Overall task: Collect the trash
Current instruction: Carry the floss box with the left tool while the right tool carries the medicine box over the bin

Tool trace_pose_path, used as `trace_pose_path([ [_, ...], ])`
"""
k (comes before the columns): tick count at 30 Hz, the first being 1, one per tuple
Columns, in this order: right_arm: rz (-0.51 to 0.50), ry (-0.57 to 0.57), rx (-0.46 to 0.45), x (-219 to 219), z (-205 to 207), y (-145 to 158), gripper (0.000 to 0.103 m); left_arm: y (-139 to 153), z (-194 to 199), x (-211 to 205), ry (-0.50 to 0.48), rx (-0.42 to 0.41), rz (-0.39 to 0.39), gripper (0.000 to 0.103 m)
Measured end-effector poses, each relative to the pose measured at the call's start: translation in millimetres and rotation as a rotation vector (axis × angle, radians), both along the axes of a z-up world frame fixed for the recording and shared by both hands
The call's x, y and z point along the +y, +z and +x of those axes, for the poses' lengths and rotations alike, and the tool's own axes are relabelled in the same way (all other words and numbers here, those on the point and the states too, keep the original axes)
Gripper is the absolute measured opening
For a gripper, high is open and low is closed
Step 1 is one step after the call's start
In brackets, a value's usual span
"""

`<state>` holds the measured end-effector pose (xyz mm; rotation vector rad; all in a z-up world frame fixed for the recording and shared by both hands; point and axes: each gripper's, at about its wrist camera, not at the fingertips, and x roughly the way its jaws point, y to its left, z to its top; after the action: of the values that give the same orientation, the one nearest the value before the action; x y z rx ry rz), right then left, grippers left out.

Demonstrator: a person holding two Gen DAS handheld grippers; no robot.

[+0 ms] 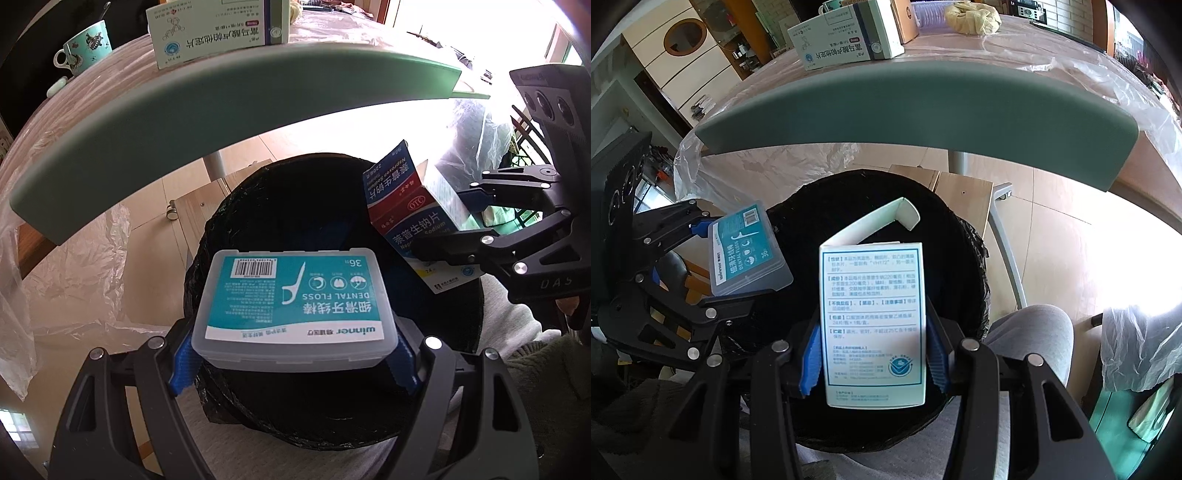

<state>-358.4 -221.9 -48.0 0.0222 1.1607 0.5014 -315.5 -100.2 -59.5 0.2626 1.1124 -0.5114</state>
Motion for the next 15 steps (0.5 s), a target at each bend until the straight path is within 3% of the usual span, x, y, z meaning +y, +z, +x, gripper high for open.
trace_pose_path([
  [15, -0.023, -0.022, 0.024, 3.2, 5.4, -9.3, 0.046, -9.5, 4.4, -3.1, 0.022, 0.021, 0.025, 0.082],
])
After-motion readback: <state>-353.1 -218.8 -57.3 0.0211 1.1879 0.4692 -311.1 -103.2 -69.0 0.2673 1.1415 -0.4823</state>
